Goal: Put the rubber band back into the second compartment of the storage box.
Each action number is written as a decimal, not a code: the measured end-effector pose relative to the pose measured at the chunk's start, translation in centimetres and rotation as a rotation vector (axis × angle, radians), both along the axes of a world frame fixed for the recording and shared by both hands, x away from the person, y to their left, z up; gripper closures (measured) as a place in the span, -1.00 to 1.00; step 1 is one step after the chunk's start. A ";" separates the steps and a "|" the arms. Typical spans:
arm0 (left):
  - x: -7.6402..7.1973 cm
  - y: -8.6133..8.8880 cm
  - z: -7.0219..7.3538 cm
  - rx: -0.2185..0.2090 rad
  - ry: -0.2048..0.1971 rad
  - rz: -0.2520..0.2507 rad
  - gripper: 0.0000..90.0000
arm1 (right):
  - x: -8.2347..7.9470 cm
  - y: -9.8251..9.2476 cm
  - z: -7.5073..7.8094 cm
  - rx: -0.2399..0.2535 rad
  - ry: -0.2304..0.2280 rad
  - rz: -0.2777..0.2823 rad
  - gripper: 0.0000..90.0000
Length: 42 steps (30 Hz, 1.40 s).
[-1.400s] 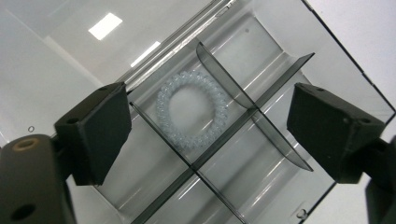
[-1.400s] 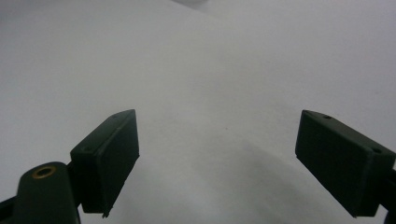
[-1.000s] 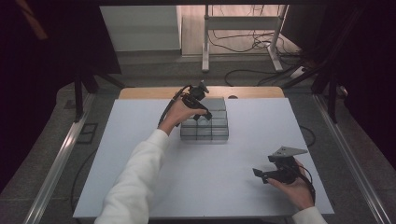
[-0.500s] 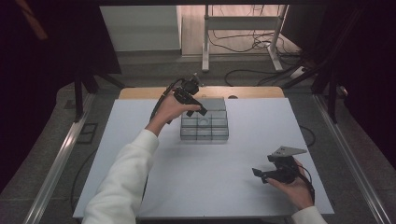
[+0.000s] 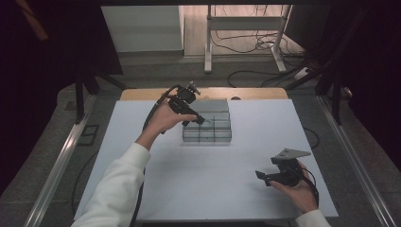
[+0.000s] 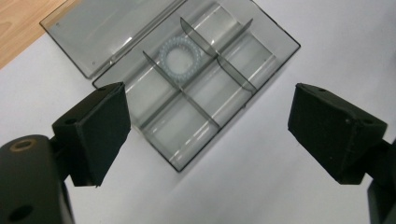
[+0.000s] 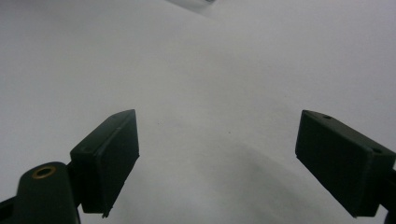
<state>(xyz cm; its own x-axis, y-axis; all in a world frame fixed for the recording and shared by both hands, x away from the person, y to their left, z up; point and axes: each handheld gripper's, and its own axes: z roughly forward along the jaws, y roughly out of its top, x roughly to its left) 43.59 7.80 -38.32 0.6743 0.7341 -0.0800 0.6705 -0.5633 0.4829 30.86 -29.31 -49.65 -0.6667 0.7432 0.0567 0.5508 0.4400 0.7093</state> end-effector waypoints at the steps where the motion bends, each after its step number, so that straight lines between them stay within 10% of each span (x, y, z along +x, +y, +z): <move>1: -0.3 0.3 -0.1 0.002 -0.004 -0.001 -0.70 | 0.0 0.0 0.0 -0.001 -0.001 -0.001 -0.69; 8: -2.5 2.2 -1.2 0.052 -0.010 0.009 -0.72 | 0.0 0.0 0.0 -0.003 -0.002 -0.003 -0.69; 29: -10.3 8.6 -4.8 -0.003 -0.016 0.073 -0.70 | 0.0 -0.1 0.1 -0.005 -0.004 -0.010 -0.69; 42: -11.8 10.4 -6.3 0.002 -0.010 0.108 -0.70 | 0.0 0.0 0.0 -0.004 -0.004 -0.009 -0.69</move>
